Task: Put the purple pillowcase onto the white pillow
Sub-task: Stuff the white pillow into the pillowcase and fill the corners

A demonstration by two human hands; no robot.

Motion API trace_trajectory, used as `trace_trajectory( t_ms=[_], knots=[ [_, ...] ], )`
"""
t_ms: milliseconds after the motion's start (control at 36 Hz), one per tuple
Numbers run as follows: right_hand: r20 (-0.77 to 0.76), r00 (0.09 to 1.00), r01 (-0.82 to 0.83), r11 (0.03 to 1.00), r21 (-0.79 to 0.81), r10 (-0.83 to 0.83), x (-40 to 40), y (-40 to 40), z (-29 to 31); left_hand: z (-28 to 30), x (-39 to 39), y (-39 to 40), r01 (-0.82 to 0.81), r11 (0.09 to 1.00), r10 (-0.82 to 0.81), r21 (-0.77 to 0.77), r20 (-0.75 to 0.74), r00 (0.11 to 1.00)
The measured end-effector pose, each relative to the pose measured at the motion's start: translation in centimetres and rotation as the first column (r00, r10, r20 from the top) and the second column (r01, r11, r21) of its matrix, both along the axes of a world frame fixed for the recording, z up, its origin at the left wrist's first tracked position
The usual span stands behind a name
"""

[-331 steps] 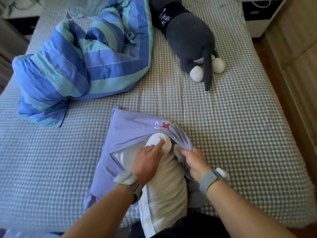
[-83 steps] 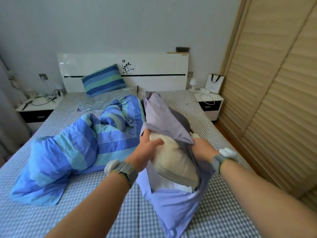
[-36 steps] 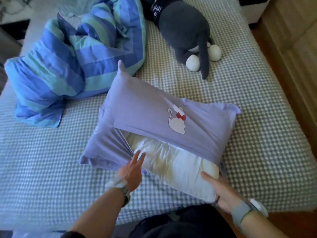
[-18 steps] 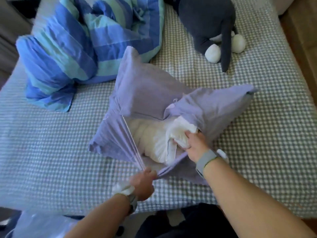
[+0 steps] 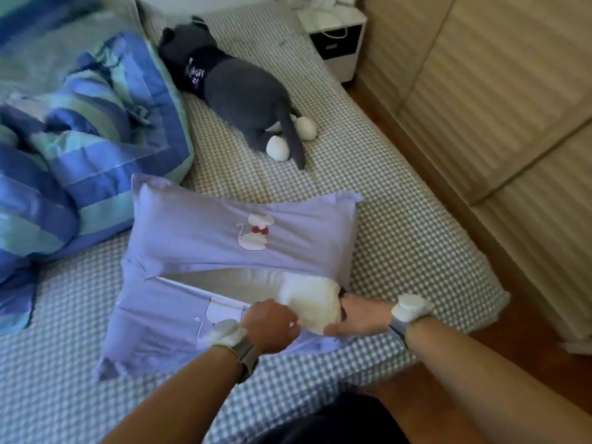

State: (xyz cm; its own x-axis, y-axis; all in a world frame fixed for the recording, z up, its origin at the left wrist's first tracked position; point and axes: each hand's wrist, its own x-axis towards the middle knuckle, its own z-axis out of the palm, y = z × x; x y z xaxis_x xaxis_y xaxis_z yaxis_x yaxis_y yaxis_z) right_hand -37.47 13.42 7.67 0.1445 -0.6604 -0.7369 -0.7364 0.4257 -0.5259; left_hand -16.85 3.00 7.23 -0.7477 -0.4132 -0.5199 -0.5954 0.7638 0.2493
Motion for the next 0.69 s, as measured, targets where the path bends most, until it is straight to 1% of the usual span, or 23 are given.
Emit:
trace_trajectory(
  t_ms=[56,83,111,139,167,195,222,250,278,306,334,361,389,417,445,473,500,528,584,639,667,695],
  knots=[
    [-0.116,0.989,-0.104,0.990,-0.098,0.093,-0.2,-0.1,0.8,0.4,-0.2,-0.8,-0.059,0.997,0.056,-0.045,-0.084,0.995],
    [-0.154,0.984,-0.114,0.984,-0.138,0.093,-0.4,-0.5,0.9,0.5,-0.4,-1.0,-0.118,0.992,0.111,-0.039,-0.146,0.983],
    [-0.192,0.980,-0.093,0.974,-0.205,0.053,-0.5,-0.8,1.0,0.7,-0.7,-1.3,-0.164,0.986,0.150,-0.039,-0.242,0.959],
    [-0.234,0.972,-0.070,0.949,-0.308,-0.004,-0.4,-1.1,1.5,1.2,-1.1,-1.6,-0.194,0.980,0.168,-0.051,-0.316,0.934],
    [-0.257,0.963,-0.037,0.914,-0.403,-0.075,-0.1,-1.3,1.9,1.5,-1.4,-1.9,-0.217,0.976,0.189,-0.031,-0.382,0.905],
    [-0.267,0.954,-0.010,0.870,-0.492,-0.139,0.2,-1.5,2.3,2.2,-1.6,-2.4,-0.227,0.973,0.226,0.047,-0.409,0.884],
    [-0.247,0.949,0.019,0.815,-0.580,-0.198,0.5,-1.9,2.9,2.8,-1.9,-3.4,-0.223,0.960,0.274,0.168,-0.411,0.870],
    [-0.226,0.944,0.049,0.780,-0.624,-0.240,0.7,-2.0,2.7,3.2,-2.1,-4.2,-0.217,0.937,0.311,0.272,-0.376,0.873],
    [-0.211,0.932,0.087,0.746,-0.661,-0.295,0.7,-2.6,3.5,3.7,-2.3,-5.6,-0.197,0.925,0.309,0.323,-0.345,0.886],
    [-0.188,0.916,0.147,0.731,-0.667,-0.356,0.8,-3.1,4.2,4.5,-2.3,-6.8,-0.175,0.927,0.282,0.330,-0.309,0.908],
    [-0.152,0.889,0.231,0.710,-0.665,-0.432,1.0,-3.5,4.8,4.9,-2.1,-7.7,-0.160,0.931,0.267,0.329,-0.310,0.913],
    [-0.084,0.857,0.315,0.645,-0.696,-0.509,1.6,-4.7,6.5,6.2,-1.6,-9.0,-0.166,0.943,0.259,0.289,-0.323,0.910],
    [-0.004,0.791,0.444,0.579,-0.684,-0.611,2.0,-4.9,7.2,6.0,-1.5,-9.3,-0.181,0.945,0.272,0.272,-0.349,0.897],
    [0.101,0.681,0.601,0.475,-0.643,-0.725,2.4,-6.0,7.8,6.7,-1.4,-10.0,-0.221,0.947,0.298,0.235,-0.376,0.878],
    [0.169,0.533,0.758,0.379,-0.531,-0.829,2.9,-6.4,7.4,6.3,-1.2,-10.1,-0.252,0.947,0.312,0.200,-0.381,0.870],
    [0.217,0.390,0.864,0.275,-0.421,-0.895,3.1,-7.5,7.4,7.0,-1.3,-10.7,-0.271,0.948,0.314,0.167,-0.358,0.880],
    [0.199,0.283,0.920,0.207,-0.333,-0.938,3.6,-7.7,6.4,6.6,-1.2,-10.7,-0.262,0.950,0.303,0.172,-0.295,0.906],
    [0.217,0.204,0.951,0.140,-0.277,-0.955,3.6,-8.5,6.2,7.3,-1.3,-11.0,-0.265,0.948,0.301,0.176,-0.227,0.926],
    [0.251,0.061,0.994,0.036,-0.101,-0.966,3.7,-9.2,4.3,7.7,-0.5,-11.3,-0.291,0.937,0.319,0.195,-0.131,0.939],
    [0.280,-0.045,0.995,-0.018,0.099,-0.959,3.5,-9.5,0.4,7.2,0.7,-10.9,-0.369,0.878,0.409,0.306,-0.075,0.910],
    [0.249,-0.037,0.992,-0.005,0.127,-0.968,3.2,-8.9,-1.0,6.9,0.9,-10.2,-0.402,0.834,0.449,0.378,-0.040,0.893],
    [0.201,0.007,0.989,0.036,0.141,-0.980,3.5,-8.6,-2.1,6.8,1.7,-9.6,-0.417,0.796,0.462,0.439,0.005,0.887]
  ],
)
